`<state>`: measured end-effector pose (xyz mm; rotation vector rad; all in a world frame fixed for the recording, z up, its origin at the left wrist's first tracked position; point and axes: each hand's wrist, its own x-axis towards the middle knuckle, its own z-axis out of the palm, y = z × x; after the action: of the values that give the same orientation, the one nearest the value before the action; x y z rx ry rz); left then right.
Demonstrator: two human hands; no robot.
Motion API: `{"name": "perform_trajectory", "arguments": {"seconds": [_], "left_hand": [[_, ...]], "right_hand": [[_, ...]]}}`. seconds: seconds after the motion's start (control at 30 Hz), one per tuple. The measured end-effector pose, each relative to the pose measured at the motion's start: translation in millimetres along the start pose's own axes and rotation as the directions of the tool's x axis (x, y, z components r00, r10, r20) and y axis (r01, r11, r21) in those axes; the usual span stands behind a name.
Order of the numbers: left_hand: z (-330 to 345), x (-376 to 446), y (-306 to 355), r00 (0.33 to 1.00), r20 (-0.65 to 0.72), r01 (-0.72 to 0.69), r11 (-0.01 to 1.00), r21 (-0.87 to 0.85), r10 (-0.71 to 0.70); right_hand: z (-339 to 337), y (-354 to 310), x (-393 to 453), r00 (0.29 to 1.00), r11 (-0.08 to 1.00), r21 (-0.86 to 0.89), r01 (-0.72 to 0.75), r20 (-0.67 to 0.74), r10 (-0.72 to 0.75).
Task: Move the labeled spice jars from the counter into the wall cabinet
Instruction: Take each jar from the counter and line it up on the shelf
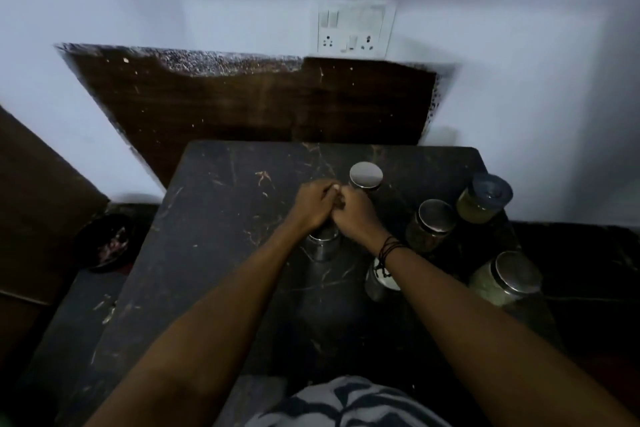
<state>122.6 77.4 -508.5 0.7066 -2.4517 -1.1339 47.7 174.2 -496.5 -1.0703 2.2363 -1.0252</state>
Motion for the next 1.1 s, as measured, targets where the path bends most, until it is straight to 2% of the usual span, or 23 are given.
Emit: {"name": "perform_trajectory", "arguments": {"seconds": [0.13,0.27,0.4,0.5,0.63,0.73,0.87,1.1], "left_hand": [[15.5,-23.8,-35.6,0.99,0.039,0.137,0.989,0.049,-0.138],[22.8,-34.0,-48.4,0.956,0.063,0.294,0.947,-0.126,-0.288],[25.2,-37.6,-48.6,0.931,0.078,0.363,0.884,-0.295,-0.356],[26.4,-38.4,-47.4,0.919,0.085,0.389,0.85,-0.356,-0.385],[23.8,-41.7,-45.6,0.907,0.078,0.399,0.789,-0.466,-0.413],[15.4,-43.3,-48.4,0.887,0.044,0.4,0.717,-0.571,-0.46],[9.2,-43.7,-53.4,0.859,-0.009,0.387,0.661,-0.643,-0.512],[9.8,-43.2,-49.6,0.84,-0.032,0.33,0.557,-0.762,-0.542]], "right_hand": [[29.6,18.5,-11.8,0.997,0.993,-0.11,-0.044,0.064,0.051],[46.9,26.6,-24.5,0.998,0.977,-0.208,-0.04,0.044,0.051],[55.5,32.3,-34.2,1.0,0.973,-0.229,0.016,0.016,-0.012],[63.7,37.3,-39.0,0.998,0.969,-0.244,0.043,-0.028,-0.051],[64.2,40.0,-33.5,0.998,0.996,-0.086,-0.024,-0.064,0.019],[54.9,38.5,-25.7,0.994,0.997,0.078,-0.016,-0.103,0.024],[40.1,31.1,-18.8,0.988,0.931,0.364,-0.024,-0.131,0.076],[33.8,26.8,-13.2,0.979,0.841,0.536,-0.076,-0.118,0.164]]}}
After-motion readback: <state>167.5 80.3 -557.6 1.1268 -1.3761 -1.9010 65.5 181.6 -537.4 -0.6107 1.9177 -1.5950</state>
